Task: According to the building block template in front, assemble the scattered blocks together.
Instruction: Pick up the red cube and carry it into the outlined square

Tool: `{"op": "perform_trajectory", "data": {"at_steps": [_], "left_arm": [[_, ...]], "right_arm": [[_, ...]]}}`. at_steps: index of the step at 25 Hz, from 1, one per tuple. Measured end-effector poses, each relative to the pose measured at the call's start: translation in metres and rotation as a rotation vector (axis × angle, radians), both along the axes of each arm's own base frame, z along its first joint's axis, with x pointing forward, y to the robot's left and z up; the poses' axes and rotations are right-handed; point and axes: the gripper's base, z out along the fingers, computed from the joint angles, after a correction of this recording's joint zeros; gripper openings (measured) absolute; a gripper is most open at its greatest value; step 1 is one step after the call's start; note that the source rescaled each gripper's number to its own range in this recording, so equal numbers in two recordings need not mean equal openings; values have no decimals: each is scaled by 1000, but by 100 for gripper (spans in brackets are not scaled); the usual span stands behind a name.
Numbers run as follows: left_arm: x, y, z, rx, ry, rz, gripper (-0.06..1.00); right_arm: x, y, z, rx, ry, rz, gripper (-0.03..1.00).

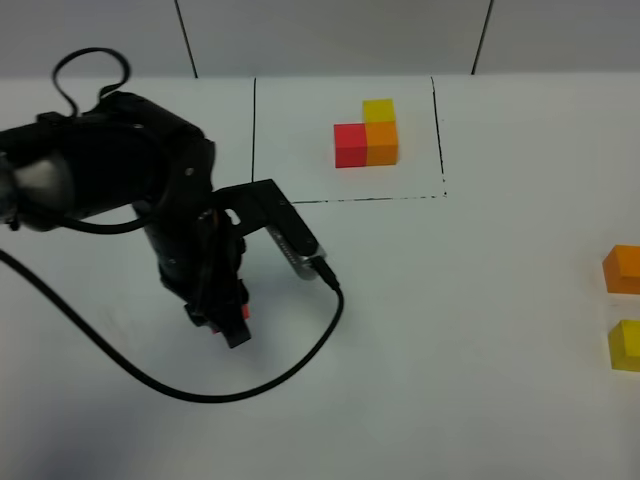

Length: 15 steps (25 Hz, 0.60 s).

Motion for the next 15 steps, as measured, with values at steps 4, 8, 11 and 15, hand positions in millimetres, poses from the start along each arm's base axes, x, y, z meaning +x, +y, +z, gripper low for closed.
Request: {"op": "perform_trajectory", "data": {"at_steps": [4,8,11,15], "left_arm": [[9,-37,-8,-3,-9,-140,0],[15,-65,-14,-1,-8,-252,0],[18,-78,-18,2,-7,-312,0],[21,-85,-18,16,-8,-375,0]], "right_arm": [[0,0,0,0,0,0,70],[0,0,0,0,0,0,70],[0,0,0,0,0,0,70],[0,0,0,0,0,0,70]]}}
